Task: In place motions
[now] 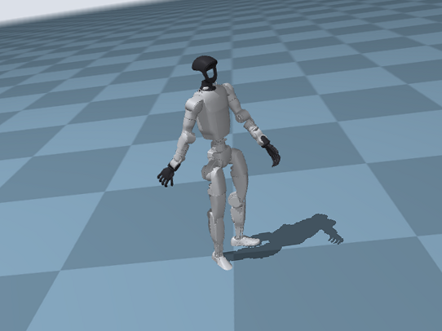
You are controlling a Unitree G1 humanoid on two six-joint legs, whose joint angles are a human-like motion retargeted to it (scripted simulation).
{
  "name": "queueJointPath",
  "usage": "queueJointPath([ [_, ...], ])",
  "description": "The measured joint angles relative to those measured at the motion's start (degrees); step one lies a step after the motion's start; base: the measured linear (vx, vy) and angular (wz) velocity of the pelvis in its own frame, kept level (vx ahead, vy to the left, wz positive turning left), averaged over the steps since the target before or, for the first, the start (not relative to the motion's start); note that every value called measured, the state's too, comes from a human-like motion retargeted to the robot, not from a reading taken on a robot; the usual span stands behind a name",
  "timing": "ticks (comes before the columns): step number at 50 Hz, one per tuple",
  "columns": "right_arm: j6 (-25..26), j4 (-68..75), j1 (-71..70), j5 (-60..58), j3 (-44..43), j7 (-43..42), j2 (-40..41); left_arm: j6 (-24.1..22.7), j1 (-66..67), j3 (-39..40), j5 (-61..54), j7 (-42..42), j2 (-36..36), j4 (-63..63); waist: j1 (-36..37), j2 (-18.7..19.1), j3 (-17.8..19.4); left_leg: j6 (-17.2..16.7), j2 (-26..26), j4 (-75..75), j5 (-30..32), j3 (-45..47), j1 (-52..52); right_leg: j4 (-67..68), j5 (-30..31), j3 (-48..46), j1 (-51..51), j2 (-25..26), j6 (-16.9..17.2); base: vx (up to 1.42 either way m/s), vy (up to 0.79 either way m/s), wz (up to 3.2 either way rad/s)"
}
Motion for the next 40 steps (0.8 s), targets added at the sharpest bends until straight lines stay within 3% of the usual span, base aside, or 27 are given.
queueJointPath([
  [5,0.8,0.0,-13.6,-5.9,10.5,13.1,5.8,1.5,14.0,4.7,-2.1,2.5,-0.4,16.2,1.6,1.5,-1.2,-0.4,0.8,-0.7,-0.3,1.1,0.8,0.6,0.4,1.2,-1.5,0.6,0.1,0.01,0.02,-0.19],
  [7,-1.5,-0.7,-21.0,-9.9,14.3,17.3,8.8,4.1,20.4,8.2,-2.3,2.9,0.3,21.7,1.8,2.1,-1.1,-0.6,1.3,-1.1,-0.4,2.3,1.5,0.9,0.8,2.5,-2.2,0.9,0.1,-0.05,-0.02,-0.52],
  [10,-5.4,-9.4,-28.9,-14.1,20.4,23.6,14.2,11.5,33.5,12.8,-2.5,3.3,1.1,21.7,0.5,2.3,-0.5,-1.8,2.5,-0.6,-0.5,3.0,1.6,1.2,1.2,3.3,-2.9,0.8,0.2,-0.05,-0.06,-0.32],
  [12,-8.8,-16.3,-33.1,-14.7,24.0,27.7,17.4,14.0,41.4,14.2,-2.4,0.4,1.6,21.7,0.8,2.6,0.0,-1.7,2.8,-1.5,-0.3,4.9,2.5,1.4,1.6,5.1,-3.6,1.5,0.1,-0.04,-0.06,-0.58],
  [17,-16.7,-28.1,-42.3,-10.8,27.8,33.8,22.5,14.4,55.1,17.1,4.7,-9.5,2.6,21.7,0.7,2.9,0.5,-2.2,3.7,-2.0,0.0,6.4,3.2,1.6,2.0,6.6,-4.4,2.2,0.1,-0.04,-0.05,-0.28],
  [20,-21.3,-32.1,-45.1,-8.9,29.3,33.3,23.3,15.3,58.1,18.4,6.1,-8.8,3.1,21.7,0.7,2.5,0.6,-2.4,3.8,-1.9,0.2,6.1,2.9,1.6,2.0,6.4,-4.4,2.3,0.1,-0.04,-0.03,0.03],
  [25,-24.1,-32.7,-42.1,-10.7,30.1,30.9,22.1,18.4,53.1,19.1,-2.4,-5.2,3.3,21.7,0.0,1.4,0.2,-2.2,3.6,-1.4,0.7,4.2,1.7,1.4,1.5,4.6,-3.8,2.0,0.1,-0.01,-0.04,0.33],
  [28,-22.5,-29.0,-35.8,-13.6,28.5,30.4,19.6,18.5,42.5,17.7,-12.7,-1.1,2.9,21.7,-0.1,0.8,0.1,-1.9,3.0,-0.7,1.0,2.3,0.7,1.1,1.2,2.7,-2.8,1.6,0.2,-0.02,0.04,0.55],
  [32,-16.5,-17.3,-26.6,-17.0,22.4,23.6,15.5,14.6,24.0,12.8,-16.5,4.6,1.7,21.7,1.6,-0.2,0.5,-1.3,2.0,0.1,1.5,-0.5,-0.4,0.5,0.6,-0.2,-0.9,1.1,0.2,-0.04,0.06,0.6],
  [36,-8.2,-2.1,-17.8,-15.1,14.3,15.3,11.0,10.5,6.6,8.4,-12.3,-1.6,-1.2,18.3,2.3,-1.8,0.7,-1.0,1.2,1.5,1.7,-2.9,-1.9,0.0,-0.1,-2.7,0.6,0.4,0.0,-0.02,0.0,0.55],
  [40,-3.9,0.0,-6.0,-11.0,7.5,10.7,6.1,7.3,-3.0,6.6,-13.7,-5.3,-4.9,7.6,1.9,-2.3,1.0,-0.8,0.7,2.3,1.7,-3.9,-3.0,-0.1,-0.5,-3.7,0.9,-0.3,-0.2,0.01,-0.01,0.21],
])
